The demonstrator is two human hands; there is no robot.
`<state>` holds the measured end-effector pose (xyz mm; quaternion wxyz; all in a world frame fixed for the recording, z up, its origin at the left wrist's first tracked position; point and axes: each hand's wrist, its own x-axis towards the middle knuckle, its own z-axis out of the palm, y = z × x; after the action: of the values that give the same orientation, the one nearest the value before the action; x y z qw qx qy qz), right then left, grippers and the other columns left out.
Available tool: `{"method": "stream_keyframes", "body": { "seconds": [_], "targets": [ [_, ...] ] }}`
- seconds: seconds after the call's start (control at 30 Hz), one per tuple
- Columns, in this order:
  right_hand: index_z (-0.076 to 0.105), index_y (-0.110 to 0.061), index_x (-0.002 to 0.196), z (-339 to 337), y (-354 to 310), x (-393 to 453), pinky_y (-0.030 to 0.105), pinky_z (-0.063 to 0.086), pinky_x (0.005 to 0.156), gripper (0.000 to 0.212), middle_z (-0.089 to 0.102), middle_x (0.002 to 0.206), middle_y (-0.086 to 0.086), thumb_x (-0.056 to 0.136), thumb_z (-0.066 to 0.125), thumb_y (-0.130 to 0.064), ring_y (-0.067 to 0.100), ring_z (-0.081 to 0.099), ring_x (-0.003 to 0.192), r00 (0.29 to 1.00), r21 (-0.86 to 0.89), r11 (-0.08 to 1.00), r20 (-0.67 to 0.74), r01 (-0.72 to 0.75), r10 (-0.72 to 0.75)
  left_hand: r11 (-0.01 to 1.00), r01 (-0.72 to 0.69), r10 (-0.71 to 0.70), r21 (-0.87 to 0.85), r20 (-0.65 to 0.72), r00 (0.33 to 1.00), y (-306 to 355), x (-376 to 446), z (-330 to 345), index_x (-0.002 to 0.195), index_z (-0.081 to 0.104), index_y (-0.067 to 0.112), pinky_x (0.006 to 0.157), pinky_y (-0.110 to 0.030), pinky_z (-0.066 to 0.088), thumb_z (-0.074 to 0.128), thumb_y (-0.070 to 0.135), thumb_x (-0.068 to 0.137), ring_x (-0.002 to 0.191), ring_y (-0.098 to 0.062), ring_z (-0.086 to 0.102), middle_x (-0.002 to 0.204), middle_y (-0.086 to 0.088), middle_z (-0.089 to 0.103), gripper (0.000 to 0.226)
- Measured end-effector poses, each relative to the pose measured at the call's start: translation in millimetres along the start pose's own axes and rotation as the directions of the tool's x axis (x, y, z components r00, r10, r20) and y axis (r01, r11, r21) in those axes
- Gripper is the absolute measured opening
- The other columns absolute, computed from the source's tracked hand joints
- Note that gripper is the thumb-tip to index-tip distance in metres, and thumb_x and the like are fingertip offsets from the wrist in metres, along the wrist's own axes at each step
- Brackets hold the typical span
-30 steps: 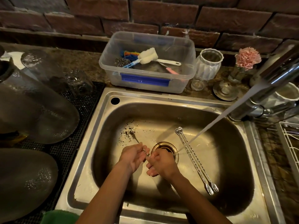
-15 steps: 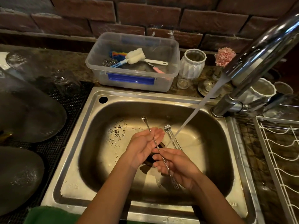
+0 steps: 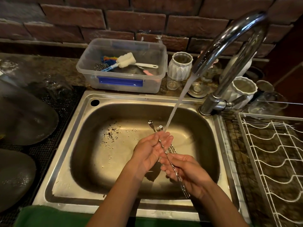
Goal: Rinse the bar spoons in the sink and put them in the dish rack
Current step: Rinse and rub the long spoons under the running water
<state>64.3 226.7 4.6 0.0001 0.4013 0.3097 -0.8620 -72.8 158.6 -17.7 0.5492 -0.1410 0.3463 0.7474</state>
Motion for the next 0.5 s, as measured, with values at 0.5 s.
{"method": "stream_keyframes", "body": {
  "seconds": [0.5],
  "targets": [
    [0.066,0.013,0.112,-11,12,-46,0.025,0.06,0.047,0.028,0.07,0.084,0.023,0.089,0.061,-0.002,0.023,0.07,0.056,1.0,0.066,0.998,0.031,-0.007,0.005,0.997,0.002,-0.006,-0.081,-0.053,0.999,-15,-13,7,0.119,0.057,-0.015,0.072,-0.038,0.063,0.045,0.002,0.102,0.092,-0.034,0.075,0.109,-0.03,0.071,0.027]
  ]
}}
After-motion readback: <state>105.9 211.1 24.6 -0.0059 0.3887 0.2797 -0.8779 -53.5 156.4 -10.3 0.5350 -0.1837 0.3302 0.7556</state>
